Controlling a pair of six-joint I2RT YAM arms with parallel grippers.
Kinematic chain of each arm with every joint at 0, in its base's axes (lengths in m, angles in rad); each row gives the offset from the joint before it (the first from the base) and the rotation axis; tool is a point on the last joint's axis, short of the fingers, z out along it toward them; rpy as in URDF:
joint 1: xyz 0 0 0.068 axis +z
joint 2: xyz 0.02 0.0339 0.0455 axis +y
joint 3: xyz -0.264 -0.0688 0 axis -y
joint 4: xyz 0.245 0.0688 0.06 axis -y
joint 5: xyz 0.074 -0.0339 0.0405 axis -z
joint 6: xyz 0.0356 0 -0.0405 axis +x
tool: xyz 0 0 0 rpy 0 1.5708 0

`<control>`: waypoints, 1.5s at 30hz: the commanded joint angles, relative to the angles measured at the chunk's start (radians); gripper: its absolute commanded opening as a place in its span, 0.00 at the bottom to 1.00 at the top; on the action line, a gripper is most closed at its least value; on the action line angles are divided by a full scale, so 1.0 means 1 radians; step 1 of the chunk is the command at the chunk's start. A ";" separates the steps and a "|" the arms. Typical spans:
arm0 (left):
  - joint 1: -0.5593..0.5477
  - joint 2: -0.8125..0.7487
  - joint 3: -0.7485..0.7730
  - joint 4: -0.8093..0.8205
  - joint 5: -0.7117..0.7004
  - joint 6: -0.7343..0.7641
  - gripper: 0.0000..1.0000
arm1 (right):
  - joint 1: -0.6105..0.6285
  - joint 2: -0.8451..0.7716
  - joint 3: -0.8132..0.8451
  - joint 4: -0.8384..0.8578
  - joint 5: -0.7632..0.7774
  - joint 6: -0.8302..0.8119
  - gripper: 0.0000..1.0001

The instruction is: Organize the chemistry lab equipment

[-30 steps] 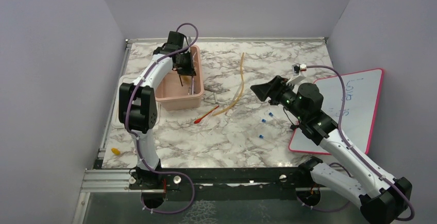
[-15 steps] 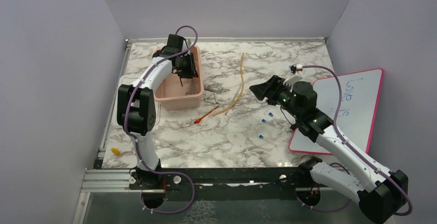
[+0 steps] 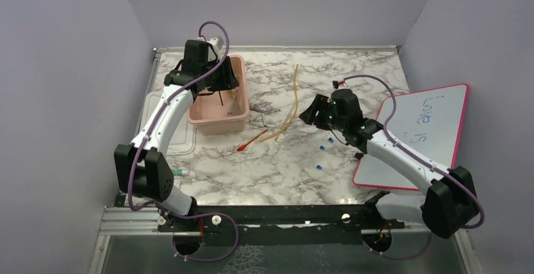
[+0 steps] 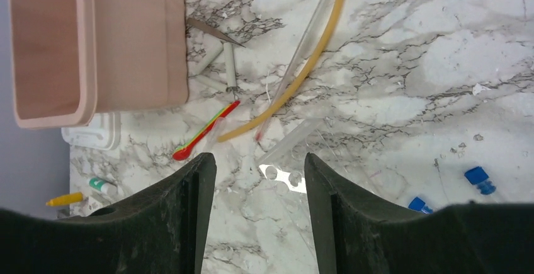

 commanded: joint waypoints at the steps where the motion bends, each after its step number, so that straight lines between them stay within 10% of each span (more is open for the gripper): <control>1: -0.027 -0.157 -0.101 0.092 0.079 0.031 0.53 | 0.006 0.111 0.105 -0.053 -0.044 -0.062 0.56; 15: -0.099 -0.536 -0.508 0.351 0.006 0.012 0.52 | 0.247 0.388 0.241 -0.007 -0.015 0.082 0.45; 45: -0.102 -0.638 -0.603 0.384 -0.193 -0.006 0.53 | 0.408 0.807 0.477 -0.068 0.210 0.367 0.35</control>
